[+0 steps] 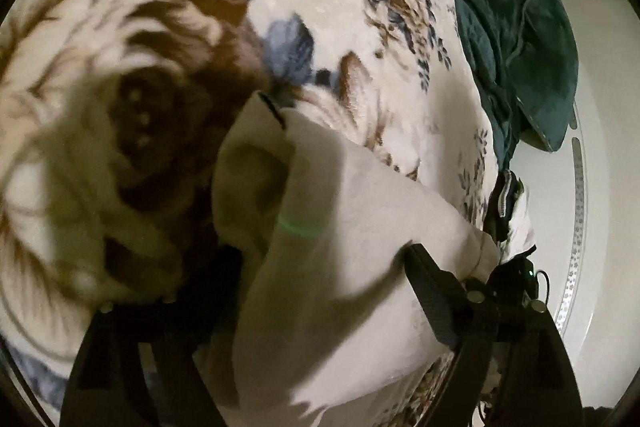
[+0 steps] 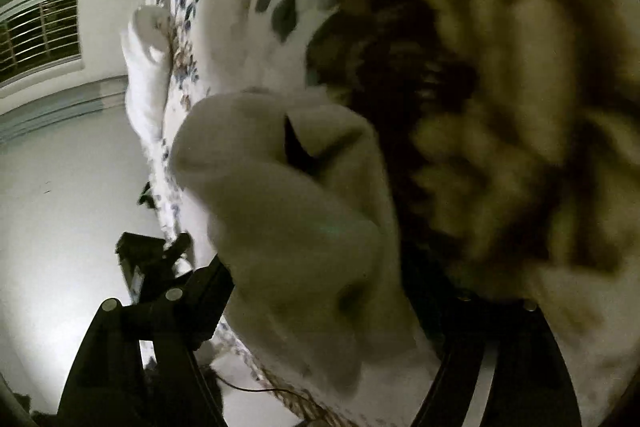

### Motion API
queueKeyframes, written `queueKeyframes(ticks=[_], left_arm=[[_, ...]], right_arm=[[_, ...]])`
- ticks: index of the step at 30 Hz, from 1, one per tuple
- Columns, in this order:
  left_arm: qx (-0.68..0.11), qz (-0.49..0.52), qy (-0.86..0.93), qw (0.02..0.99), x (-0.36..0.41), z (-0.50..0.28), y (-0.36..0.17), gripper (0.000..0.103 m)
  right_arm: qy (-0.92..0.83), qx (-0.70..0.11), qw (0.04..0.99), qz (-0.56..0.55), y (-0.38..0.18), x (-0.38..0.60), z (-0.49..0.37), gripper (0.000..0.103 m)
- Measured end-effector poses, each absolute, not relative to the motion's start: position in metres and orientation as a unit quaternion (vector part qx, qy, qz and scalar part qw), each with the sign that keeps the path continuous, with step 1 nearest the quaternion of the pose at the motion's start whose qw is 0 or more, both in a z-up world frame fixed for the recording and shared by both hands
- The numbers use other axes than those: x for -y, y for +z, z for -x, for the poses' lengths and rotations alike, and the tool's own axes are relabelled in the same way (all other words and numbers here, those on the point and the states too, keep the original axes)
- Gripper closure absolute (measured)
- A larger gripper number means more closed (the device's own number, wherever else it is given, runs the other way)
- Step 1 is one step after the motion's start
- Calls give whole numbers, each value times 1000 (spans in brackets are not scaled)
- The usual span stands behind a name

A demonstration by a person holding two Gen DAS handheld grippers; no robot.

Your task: Fold small clothes

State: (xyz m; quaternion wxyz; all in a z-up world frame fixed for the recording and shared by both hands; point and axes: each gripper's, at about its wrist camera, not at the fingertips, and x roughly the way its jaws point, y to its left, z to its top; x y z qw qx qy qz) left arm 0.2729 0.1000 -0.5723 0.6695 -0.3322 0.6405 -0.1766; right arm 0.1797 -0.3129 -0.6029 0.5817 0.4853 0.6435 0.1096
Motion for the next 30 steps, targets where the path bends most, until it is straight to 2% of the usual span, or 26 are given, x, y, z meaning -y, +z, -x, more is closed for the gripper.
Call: queueKeyframes(ticks=[3, 4, 5, 6, 7, 8, 10, 15, 20, 26, 30], left_arm=[[-630, 340, -182, 674, -103, -270, -568, 20], [-623, 341, -183, 680, -104, -268, -567, 27], [-620, 337, -180, 686, -105, -266, -565, 63], [-620, 333, -178, 688, -105, -264, -563, 76], [-616, 340, -179, 688, -107, -263, -561, 78], [-610, 347, -177, 690, -109, -262, -559, 80], [-602, 349, -176, 697, -109, -261, -550, 82], [-584, 355, -188, 706, -116, -271, -514, 82], [-572, 338, -185, 724, -145, -318, -461, 82], [-549, 318, -159, 756, -193, -433, -419, 82], [-532, 317, -133, 774, -229, -520, -420, 82]], right_arm=[[138, -638, 577, -491, -610, 291, -196, 21], [141, -637, 580, -488, -609, 285, -199, 26], [142, -636, 583, -486, -608, 283, -201, 34], [138, -638, 585, -482, -607, 280, -202, 55], [133, -640, 585, -480, -607, 278, -203, 67], [128, -638, 587, -482, -604, 277, -203, 70], [119, -636, 594, -479, -595, 275, -204, 76], [111, -640, 603, -464, -560, 265, -217, 79], [127, -634, 621, -442, -510, 244, -265, 79], [171, -609, 651, -420, -477, 190, -397, 79], [190, -589, 668, -413, -477, 149, -506, 79]])
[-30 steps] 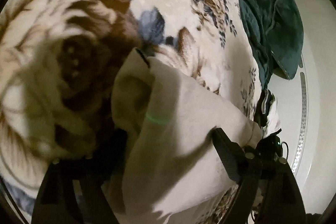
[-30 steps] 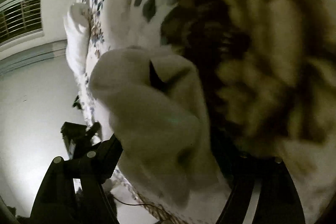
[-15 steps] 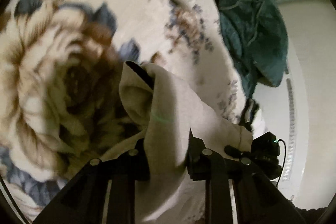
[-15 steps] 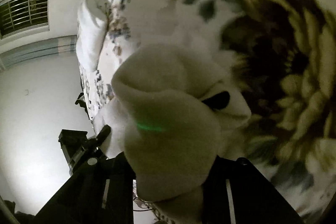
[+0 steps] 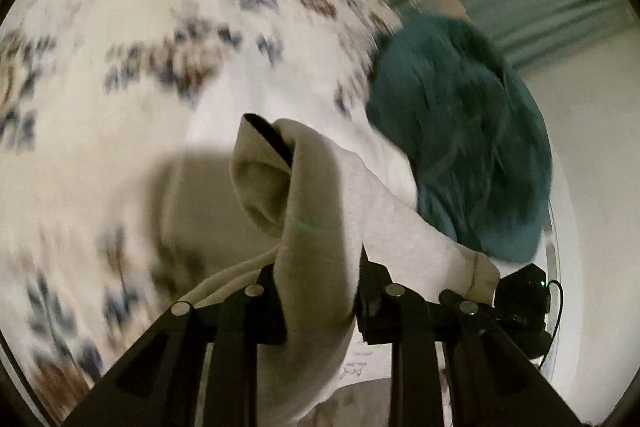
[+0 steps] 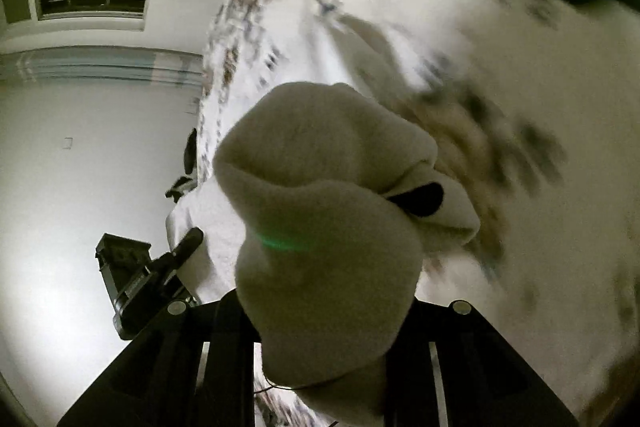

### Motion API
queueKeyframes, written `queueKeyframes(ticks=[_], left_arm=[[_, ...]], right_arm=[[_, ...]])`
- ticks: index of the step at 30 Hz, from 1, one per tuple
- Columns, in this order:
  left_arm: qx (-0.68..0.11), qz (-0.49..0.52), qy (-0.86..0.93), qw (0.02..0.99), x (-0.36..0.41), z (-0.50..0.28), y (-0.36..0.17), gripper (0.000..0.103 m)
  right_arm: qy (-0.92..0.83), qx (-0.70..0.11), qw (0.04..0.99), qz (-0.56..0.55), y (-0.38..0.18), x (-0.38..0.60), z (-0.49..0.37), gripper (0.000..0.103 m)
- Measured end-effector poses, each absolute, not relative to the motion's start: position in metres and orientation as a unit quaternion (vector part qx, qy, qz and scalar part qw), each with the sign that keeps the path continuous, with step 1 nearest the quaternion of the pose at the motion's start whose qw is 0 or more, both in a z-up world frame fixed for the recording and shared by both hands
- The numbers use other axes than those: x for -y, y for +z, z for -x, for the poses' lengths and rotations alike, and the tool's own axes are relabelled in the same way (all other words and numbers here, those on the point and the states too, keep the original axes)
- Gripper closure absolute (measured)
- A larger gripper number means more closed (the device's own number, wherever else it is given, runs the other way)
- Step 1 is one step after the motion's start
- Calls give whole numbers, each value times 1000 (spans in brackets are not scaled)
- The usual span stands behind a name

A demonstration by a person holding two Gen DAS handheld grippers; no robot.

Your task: Fold small clothes

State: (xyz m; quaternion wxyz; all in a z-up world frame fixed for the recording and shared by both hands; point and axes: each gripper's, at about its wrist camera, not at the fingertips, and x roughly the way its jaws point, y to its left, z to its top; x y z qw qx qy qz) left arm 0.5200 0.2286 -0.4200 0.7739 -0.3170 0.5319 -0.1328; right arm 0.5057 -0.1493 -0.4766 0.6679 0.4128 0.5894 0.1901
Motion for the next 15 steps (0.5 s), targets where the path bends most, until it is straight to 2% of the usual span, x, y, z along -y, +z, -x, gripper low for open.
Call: queueKeyframes(ticks=[7, 11, 12, 13, 15], left_arm=[[-559, 295, -77, 771, -265, -624, -468, 80], [-590, 276, -63, 756, -270, -642, -489, 76], [-592, 273, -62, 755, -270, -641, -488, 75], [-593, 267, -59, 757, -270, -639, -485, 72], [-588, 239, -44, 771, -266, -636, -479, 55]], right_arm=[[192, -598, 687, -366, -499, 88, -647, 79], [172, -621, 691, -328, -509, 81, -671, 78], [170, -626, 692, -317, -511, 79, -673, 74], [167, -628, 693, -312, -511, 79, -674, 68], [153, -636, 700, -286, -509, 78, -667, 58]])
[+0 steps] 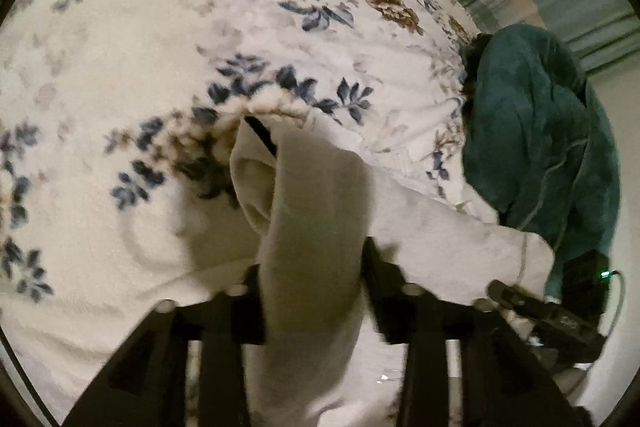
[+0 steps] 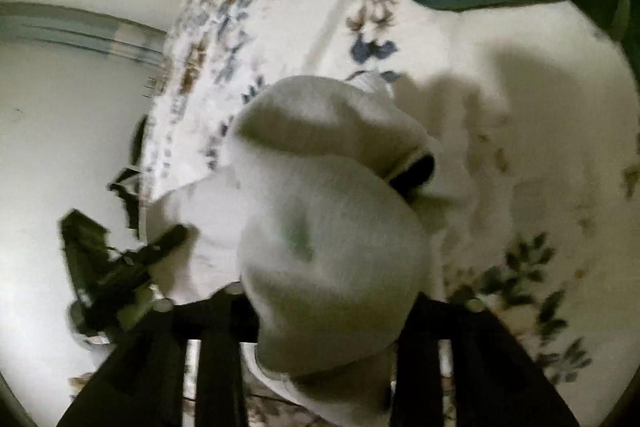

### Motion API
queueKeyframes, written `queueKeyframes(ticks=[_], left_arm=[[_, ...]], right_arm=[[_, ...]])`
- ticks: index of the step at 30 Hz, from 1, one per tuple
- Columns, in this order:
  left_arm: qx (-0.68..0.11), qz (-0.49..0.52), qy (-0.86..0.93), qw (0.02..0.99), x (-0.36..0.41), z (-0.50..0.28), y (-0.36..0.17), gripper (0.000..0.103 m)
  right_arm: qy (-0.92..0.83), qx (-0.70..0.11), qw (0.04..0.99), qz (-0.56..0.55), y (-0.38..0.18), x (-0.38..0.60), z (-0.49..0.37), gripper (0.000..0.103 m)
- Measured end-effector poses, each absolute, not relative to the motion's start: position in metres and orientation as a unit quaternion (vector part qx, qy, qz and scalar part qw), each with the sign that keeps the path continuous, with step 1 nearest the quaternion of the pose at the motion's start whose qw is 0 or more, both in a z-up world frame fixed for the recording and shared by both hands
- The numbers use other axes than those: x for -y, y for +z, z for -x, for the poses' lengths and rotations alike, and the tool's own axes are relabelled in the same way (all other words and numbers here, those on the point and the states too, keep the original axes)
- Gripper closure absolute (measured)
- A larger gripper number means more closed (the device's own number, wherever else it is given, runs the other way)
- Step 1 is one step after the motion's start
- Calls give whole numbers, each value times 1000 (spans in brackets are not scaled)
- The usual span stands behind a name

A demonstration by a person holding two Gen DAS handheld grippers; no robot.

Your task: Fold small clothes

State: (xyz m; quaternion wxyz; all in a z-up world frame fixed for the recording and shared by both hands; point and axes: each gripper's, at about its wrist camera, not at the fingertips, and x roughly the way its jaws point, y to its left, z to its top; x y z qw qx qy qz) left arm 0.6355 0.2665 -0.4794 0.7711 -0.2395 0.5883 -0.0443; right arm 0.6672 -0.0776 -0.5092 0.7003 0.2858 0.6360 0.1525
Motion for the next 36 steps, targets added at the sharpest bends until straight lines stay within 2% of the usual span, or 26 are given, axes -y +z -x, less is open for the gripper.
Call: queueKeyframes(ticks=[2, 5, 6, 7, 8, 13, 21, 36], left_arm=[[-588, 198, -17, 784, -259, -633, -472, 22], [-585, 148, 18, 798, -248, -624, -463, 15], [-584, 128, 37, 801, -242, -618, -460, 13], [-583, 119, 49, 802, -240, -615, -460, 4], [-581, 112, 56, 805, -236, -611, -459, 0], [-569, 83, 68, 815, -209, -576, -440, 0], [-561, 82, 73, 820, -184, -523, -376, 0], [-473, 51, 82, 876, -139, -381, -164, 0]], right_arm=[[130, -643, 715, -241, -505, 73, -663, 41], [84, -640, 748, -153, -488, 67, -649, 22], [68, -637, 757, -127, -483, 66, -644, 11], [47, -634, 766, -95, -479, 63, -638, 2], [33, -630, 772, -77, -472, 62, -630, 0], [-16, -606, 795, 11, -443, 55, -592, 0], [-27, -588, 808, 29, -377, 60, -535, 0], [-33, -471, 881, 37, -137, 77, -374, 0]])
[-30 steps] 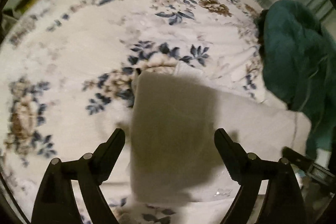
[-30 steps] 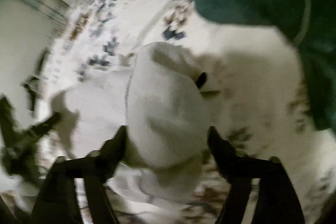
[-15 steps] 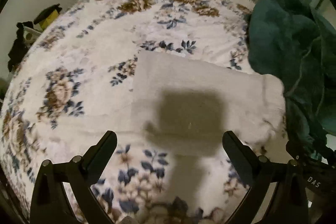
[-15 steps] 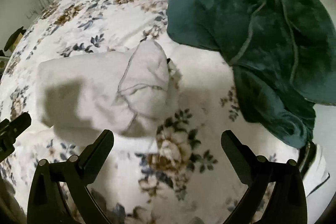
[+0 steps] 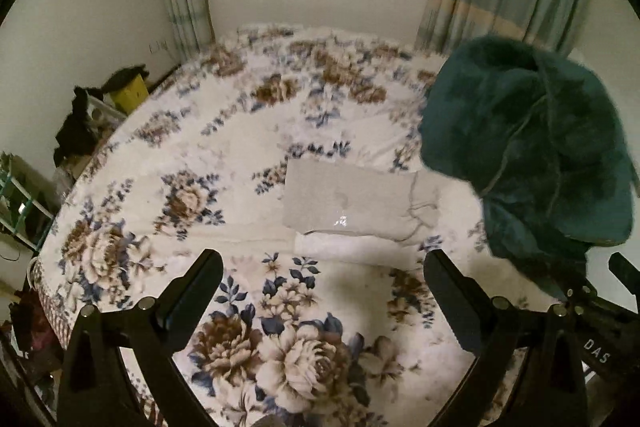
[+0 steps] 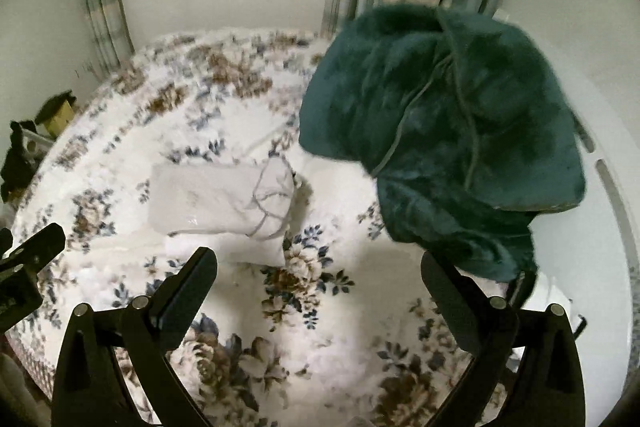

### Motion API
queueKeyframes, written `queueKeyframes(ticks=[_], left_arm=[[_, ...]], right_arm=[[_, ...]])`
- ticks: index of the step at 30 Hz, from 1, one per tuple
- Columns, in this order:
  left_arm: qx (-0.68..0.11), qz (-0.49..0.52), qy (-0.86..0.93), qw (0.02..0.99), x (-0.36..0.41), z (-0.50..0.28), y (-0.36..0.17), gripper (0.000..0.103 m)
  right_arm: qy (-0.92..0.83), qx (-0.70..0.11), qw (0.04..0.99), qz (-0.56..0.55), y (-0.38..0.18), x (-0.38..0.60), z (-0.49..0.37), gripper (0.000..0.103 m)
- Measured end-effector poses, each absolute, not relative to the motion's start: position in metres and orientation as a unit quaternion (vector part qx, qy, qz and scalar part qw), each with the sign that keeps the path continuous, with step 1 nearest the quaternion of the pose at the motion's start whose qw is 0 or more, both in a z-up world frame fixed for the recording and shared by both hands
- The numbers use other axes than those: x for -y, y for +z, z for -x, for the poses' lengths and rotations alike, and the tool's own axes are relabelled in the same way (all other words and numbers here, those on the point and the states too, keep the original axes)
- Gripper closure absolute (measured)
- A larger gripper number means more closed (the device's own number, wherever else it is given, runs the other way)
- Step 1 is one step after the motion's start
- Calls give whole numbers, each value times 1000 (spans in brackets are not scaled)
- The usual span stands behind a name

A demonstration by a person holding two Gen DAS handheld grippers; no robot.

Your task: Fold small clothes

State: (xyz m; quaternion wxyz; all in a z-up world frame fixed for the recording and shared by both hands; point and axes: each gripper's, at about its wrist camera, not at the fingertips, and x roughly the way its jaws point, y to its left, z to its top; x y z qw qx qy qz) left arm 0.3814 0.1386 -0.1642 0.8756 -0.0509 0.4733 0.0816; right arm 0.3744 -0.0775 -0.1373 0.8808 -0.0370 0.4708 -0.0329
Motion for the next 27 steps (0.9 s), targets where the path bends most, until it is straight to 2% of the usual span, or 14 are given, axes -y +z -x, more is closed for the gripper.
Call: queueKeyframes(ticks=[7, 12, 27], left_arm=[[-428, 42, 91, 898, -121, -311, -73, 0], [-415, 44, 82, 905, -108, -270, -38, 0], [-382, 35, 77, 920, -83, -206, 12, 0]], right_arm=[[-28, -412, 910, 27, -25, 100, -287, 0], [-14, -380, 924, 30, 33, 111, -237, 0], [5, -337, 941, 20, 108, 136, -149, 0]])
